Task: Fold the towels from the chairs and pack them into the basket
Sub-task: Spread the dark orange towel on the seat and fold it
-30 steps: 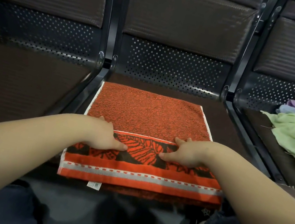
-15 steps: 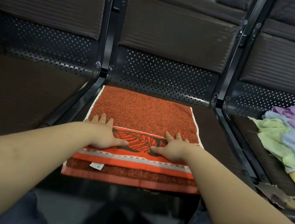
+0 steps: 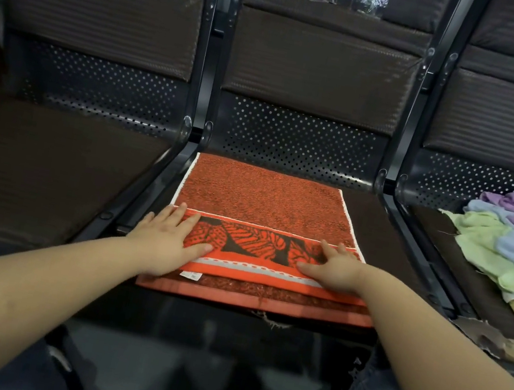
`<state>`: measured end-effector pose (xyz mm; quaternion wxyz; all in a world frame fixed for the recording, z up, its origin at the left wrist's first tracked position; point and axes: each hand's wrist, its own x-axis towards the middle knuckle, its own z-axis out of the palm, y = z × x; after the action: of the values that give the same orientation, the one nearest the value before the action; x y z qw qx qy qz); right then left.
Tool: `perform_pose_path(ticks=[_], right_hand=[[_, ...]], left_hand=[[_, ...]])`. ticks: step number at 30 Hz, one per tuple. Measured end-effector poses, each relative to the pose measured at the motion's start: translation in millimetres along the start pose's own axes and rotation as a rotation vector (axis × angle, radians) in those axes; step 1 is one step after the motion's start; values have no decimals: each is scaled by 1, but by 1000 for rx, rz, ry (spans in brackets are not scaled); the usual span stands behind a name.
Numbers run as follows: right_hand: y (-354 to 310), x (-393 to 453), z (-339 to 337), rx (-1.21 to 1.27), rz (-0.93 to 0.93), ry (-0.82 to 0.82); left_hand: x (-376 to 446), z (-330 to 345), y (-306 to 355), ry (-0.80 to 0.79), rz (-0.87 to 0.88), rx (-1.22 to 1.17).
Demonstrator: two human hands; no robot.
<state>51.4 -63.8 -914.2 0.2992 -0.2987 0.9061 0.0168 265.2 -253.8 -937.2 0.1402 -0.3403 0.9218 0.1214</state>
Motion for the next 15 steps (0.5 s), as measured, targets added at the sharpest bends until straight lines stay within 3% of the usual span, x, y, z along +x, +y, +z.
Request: perform_pose_path(ticks=[5, 10, 15], right_hand=[[29, -18, -16, 86, 41, 3], [50, -28, -31, 87, 141, 99], [57, -23, -27, 196, 217, 96]], left_hand=[[-22, -2, -32, 37, -84, -79], [-37, -15, -51, 207, -165, -230], [-39, -20, -44, 102, -238, -422]])
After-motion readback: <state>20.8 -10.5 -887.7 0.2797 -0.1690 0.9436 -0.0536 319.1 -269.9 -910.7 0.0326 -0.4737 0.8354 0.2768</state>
